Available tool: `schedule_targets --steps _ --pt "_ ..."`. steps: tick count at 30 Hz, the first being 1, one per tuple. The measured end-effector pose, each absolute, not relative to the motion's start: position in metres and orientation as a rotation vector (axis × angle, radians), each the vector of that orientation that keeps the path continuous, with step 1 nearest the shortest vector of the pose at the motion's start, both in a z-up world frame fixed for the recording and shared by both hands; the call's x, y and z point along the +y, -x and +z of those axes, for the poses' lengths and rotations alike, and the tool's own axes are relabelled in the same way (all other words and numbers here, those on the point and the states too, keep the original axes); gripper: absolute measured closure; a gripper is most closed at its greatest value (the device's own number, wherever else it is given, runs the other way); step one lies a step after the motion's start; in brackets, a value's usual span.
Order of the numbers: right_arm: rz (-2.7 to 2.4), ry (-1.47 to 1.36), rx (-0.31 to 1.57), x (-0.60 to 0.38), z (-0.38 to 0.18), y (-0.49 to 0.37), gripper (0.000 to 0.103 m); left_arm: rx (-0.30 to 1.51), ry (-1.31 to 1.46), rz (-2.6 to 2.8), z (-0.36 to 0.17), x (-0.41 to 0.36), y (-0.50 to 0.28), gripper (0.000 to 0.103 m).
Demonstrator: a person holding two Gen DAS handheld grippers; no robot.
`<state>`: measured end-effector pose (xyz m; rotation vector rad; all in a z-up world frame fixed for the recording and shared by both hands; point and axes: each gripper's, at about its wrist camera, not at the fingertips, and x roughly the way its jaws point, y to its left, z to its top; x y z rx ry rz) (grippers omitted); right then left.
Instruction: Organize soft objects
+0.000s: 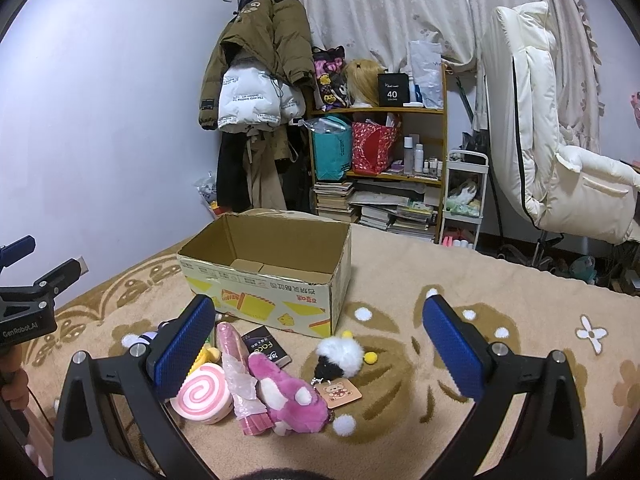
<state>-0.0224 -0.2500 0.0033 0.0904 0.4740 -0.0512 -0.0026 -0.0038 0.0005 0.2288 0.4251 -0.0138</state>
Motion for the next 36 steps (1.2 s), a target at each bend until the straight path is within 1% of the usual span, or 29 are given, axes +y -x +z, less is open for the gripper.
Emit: schedule_targets --steps 36 --pt "-0.066 -0.092 0.480 -0.257 0.006 0.026 0.000 0.431 -0.244 -0.013 0.001 -0.008 0.002 0.000"
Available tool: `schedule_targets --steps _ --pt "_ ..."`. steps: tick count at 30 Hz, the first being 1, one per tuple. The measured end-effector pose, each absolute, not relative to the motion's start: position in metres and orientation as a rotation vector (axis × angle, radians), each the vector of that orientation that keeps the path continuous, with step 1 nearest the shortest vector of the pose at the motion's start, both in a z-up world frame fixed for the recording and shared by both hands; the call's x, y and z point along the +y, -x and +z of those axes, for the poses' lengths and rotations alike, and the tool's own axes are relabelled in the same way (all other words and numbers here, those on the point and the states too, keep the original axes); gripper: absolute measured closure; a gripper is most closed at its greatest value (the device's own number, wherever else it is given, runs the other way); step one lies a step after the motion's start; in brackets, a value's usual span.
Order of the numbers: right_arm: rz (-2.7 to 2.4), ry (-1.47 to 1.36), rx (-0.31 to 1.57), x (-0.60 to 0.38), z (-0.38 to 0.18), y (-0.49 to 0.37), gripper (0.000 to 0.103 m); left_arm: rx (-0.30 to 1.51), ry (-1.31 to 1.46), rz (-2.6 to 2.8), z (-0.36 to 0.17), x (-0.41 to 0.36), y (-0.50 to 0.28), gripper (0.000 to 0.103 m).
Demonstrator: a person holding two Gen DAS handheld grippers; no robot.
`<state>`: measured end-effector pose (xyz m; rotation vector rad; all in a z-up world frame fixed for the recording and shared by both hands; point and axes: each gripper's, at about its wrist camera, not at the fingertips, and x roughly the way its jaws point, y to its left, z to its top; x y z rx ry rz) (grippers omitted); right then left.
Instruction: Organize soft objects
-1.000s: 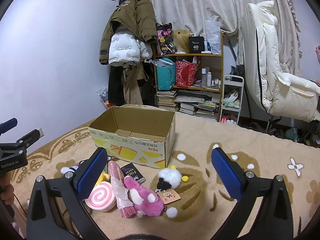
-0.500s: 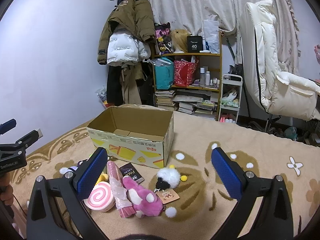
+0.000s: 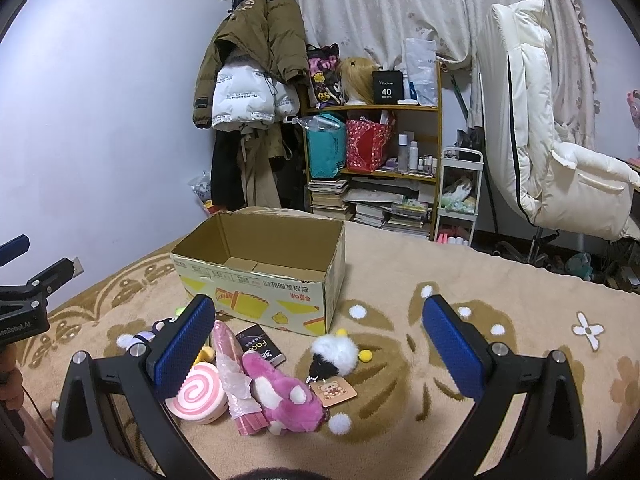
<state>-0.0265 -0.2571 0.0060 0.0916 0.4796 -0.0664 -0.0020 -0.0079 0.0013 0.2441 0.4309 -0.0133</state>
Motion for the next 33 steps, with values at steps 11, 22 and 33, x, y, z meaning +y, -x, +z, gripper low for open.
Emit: schedule_targets --steps 11,22,33 --pt "-0.070 -0.089 0.471 -0.257 0.005 0.027 0.000 0.451 -0.244 -0.003 0.001 -0.004 -0.005 0.000" --pt "-0.063 -0.080 0.493 -0.258 -0.001 0.015 0.000 0.546 -0.196 -0.048 -0.005 -0.001 -0.033 0.000" --pt "-0.061 -0.127 0.546 -0.269 -0.010 -0.023 0.000 0.622 -0.181 -0.066 -0.018 -0.003 -0.063 0.000"
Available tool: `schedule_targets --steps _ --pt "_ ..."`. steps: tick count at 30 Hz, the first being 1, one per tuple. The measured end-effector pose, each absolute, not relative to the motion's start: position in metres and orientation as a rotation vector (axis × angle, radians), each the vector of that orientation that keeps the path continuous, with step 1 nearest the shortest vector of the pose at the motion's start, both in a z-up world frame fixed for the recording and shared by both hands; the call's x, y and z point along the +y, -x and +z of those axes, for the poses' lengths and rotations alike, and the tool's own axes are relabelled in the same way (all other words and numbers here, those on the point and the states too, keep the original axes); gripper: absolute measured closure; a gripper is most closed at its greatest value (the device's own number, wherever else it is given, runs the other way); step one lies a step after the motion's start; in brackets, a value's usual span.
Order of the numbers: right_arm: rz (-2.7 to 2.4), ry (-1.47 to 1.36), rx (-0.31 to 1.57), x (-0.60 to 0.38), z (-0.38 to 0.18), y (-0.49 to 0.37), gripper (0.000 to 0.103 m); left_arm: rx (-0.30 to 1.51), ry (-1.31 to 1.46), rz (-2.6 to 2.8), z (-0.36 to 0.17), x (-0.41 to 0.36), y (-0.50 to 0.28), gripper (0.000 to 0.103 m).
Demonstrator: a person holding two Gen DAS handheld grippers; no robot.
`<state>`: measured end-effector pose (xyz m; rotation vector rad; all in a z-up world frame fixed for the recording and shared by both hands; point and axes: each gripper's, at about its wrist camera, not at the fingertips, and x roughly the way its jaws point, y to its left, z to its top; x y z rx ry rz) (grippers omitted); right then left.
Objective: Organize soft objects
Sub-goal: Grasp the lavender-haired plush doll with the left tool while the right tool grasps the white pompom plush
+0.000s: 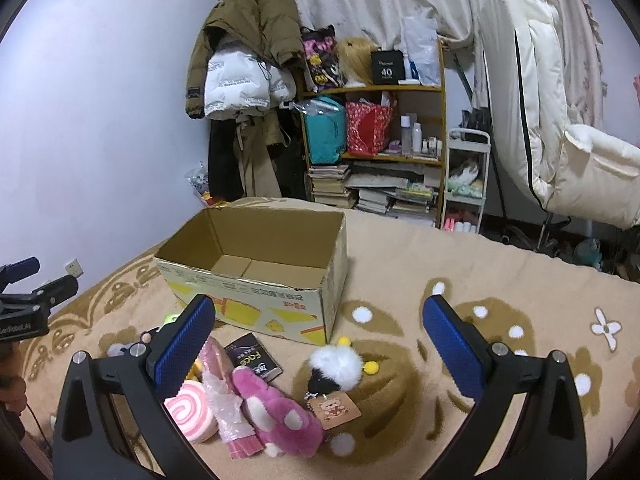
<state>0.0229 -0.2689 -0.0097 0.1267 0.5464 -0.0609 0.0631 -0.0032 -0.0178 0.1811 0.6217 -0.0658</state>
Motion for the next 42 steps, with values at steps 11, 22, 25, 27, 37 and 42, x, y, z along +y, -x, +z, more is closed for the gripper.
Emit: schedule_targets --steps 11,22,25,27,37,42 --pt "-0.010 -0.117 0.640 -0.285 -0.034 -0.057 0.000 0.706 -0.124 -0.087 -0.046 -0.004 -0.103 0.000" --pt "0.034 -0.183 0.792 -0.296 -0.109 -0.104 0.000 0.839 -0.072 -0.060 -0.084 0.006 -0.137 0.000" --pt "0.021 -0.156 0.826 -0.296 -0.125 -0.113 0.000 0.881 -0.074 -0.060 -0.096 0.006 -0.144 0.000" --pt "0.014 -0.160 0.846 -0.298 -0.132 -0.117 0.000 0.906 -0.082 -0.061 -0.104 0.004 -0.148 0.000" --pt "-0.016 -0.195 0.887 -0.312 -0.152 -0.127 0.000 1.020 -0.099 -0.039 -0.138 0.001 -0.157 0.000" --pt "-0.019 -0.196 0.898 -0.312 -0.156 -0.133 0.001 1.051 -0.118 -0.032 -0.147 0.000 -0.157 0.000"
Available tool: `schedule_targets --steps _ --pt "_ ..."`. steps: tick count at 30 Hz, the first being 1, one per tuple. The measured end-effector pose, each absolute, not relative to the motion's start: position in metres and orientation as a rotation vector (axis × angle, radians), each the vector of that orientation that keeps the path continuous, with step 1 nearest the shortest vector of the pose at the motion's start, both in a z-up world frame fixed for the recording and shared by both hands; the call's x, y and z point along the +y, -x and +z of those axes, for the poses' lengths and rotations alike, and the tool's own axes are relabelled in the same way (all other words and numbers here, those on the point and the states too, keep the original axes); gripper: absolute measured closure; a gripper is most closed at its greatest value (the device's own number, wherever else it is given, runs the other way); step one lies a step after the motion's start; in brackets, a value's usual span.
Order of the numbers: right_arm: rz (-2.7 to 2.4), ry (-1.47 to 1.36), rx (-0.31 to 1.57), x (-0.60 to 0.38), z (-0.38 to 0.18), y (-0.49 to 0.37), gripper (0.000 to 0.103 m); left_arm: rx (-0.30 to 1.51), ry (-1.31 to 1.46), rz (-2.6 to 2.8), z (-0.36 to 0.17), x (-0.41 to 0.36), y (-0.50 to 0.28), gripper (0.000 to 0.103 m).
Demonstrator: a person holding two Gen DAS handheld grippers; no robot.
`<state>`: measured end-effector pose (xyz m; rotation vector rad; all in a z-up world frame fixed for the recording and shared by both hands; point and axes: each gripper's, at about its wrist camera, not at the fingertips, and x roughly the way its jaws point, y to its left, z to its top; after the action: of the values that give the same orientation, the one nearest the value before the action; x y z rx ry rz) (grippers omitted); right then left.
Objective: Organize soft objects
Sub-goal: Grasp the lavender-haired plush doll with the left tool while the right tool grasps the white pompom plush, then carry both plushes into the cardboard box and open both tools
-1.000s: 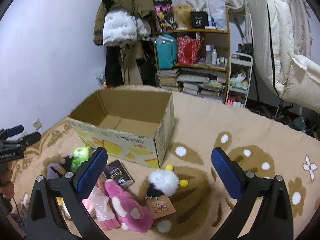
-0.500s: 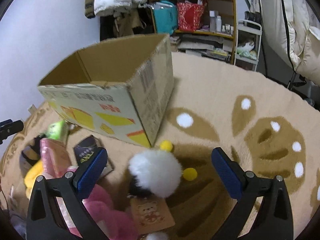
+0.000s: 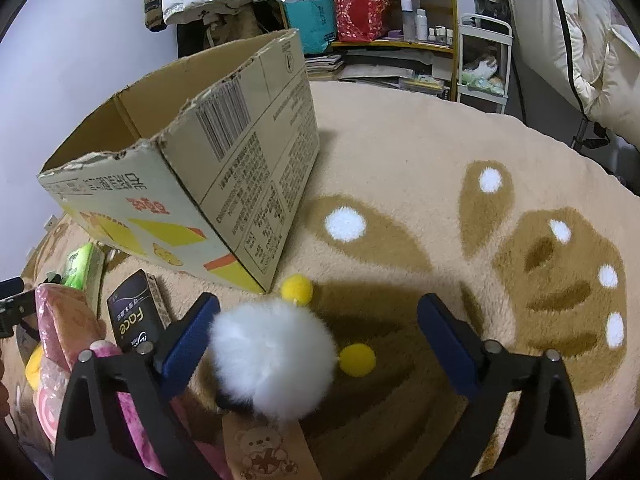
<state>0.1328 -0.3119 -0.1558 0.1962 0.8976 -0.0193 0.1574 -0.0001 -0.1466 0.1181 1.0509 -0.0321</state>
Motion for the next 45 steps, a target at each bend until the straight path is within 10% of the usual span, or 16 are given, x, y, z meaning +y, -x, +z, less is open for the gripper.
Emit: schedule_targets --steps 11,18,21,29,31,45 --pt "-0.020 -0.083 0.926 -0.290 -0.162 -0.133 0.015 1.134 -0.094 -0.038 -0.164 0.000 -0.158 0.013" --pt "-0.007 -0.056 0.943 -0.282 -0.160 -0.126 0.042 1.184 -0.046 -0.110 -0.168 -0.004 -0.155 0.053" --pt "0.015 -0.065 0.941 -0.277 -0.156 -0.119 0.067 1.190 -0.064 -0.101 -0.170 -0.006 -0.153 0.055" --pt "0.014 -0.094 0.916 -0.281 -0.143 -0.109 0.070 1.153 -0.080 -0.090 -0.159 -0.008 -0.145 0.056" --pt "0.011 -0.100 0.900 -0.281 -0.136 -0.105 0.093 1.131 -0.091 -0.078 -0.153 -0.008 -0.142 0.056" --pt "0.029 -0.134 0.753 -0.281 -0.082 -0.087 0.098 0.929 -0.088 0.022 -0.099 0.007 -0.136 0.056"
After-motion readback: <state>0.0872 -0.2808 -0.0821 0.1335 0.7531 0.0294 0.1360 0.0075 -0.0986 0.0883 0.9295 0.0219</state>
